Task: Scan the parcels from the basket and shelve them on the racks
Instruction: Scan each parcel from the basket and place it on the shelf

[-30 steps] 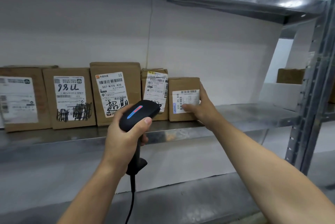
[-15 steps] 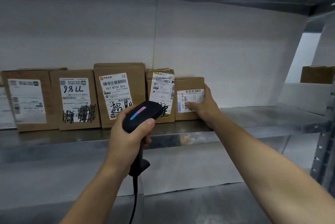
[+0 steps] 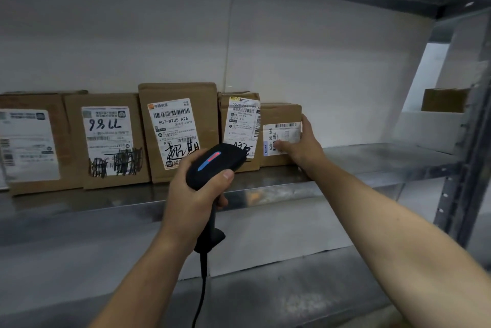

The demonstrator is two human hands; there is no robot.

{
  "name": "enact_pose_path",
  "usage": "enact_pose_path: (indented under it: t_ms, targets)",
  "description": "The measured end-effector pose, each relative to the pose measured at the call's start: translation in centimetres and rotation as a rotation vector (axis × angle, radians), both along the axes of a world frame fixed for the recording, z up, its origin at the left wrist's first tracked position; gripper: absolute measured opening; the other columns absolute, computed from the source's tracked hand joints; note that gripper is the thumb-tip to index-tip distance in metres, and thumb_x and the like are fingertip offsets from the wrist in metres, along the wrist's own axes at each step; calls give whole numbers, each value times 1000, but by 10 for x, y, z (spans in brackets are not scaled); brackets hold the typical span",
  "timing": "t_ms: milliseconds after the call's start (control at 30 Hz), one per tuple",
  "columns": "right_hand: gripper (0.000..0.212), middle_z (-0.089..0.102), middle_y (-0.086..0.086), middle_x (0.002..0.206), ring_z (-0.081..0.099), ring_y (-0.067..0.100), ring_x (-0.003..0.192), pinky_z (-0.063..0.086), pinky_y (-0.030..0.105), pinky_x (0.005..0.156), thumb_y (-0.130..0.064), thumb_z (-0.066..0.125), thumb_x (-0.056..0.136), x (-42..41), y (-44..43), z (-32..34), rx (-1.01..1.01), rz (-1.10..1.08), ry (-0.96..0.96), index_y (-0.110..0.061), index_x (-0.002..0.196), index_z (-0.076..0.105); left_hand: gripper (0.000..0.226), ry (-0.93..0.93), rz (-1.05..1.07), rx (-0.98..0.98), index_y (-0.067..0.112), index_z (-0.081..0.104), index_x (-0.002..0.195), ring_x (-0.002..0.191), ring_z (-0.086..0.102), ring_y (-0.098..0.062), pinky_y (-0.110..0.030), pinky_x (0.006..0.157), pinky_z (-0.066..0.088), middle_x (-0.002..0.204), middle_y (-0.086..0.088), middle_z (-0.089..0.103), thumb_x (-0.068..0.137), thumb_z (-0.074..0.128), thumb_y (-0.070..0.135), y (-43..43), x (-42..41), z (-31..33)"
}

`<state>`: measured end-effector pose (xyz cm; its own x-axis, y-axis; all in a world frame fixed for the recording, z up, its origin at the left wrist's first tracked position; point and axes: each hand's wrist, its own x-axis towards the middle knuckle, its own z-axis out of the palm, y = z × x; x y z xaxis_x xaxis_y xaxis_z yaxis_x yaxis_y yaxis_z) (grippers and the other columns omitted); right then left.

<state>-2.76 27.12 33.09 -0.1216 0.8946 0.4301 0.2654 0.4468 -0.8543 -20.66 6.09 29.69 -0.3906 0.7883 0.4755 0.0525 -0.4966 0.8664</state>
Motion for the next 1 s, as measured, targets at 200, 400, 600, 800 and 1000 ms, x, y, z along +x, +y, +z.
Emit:
enact_pose_path:
  t_ms: [200,400,600,800,1000]
  targets:
    - [92,35,8,161,35,27,147,35,50,118,-31,75,90,9,-30,0,35,-139,-5,-24,161,16,57,11,-62,-24,24,59,124,59,61,-22,-30,55,52,82,-8,69,70,76,28,-6,-9,-3]
    - [62,41,1,157,37,18,144,31,35,118,-32,65,98,40,-85,-28,216,-297,-148,-18,153,39,61,68,-176,-63,32,59,123,61,65,-20,-29,60,54,101,-10,70,67,81,38,-11,1,-23]
    - [51,43,7,156,31,17,147,18,15,111,-35,61,99,84,-138,-84,229,-465,-314,-14,144,52,57,115,-324,-85,41,60,119,69,67,-15,-23,60,53,106,1,72,67,82,34,-15,35,-47]
    - [60,42,7,156,32,20,148,28,33,120,-47,55,93,130,-206,-140,92,-615,-408,-14,144,53,56,155,-494,-144,45,57,116,72,68,-10,-22,61,54,100,16,71,66,82,37,-25,72,-83]
    - [51,38,2,159,27,15,150,26,34,121,-39,59,100,178,-279,-202,-79,-756,-416,-20,147,50,59,220,-598,-241,57,58,111,89,71,-19,-51,84,61,108,22,70,58,83,56,-37,101,-133]
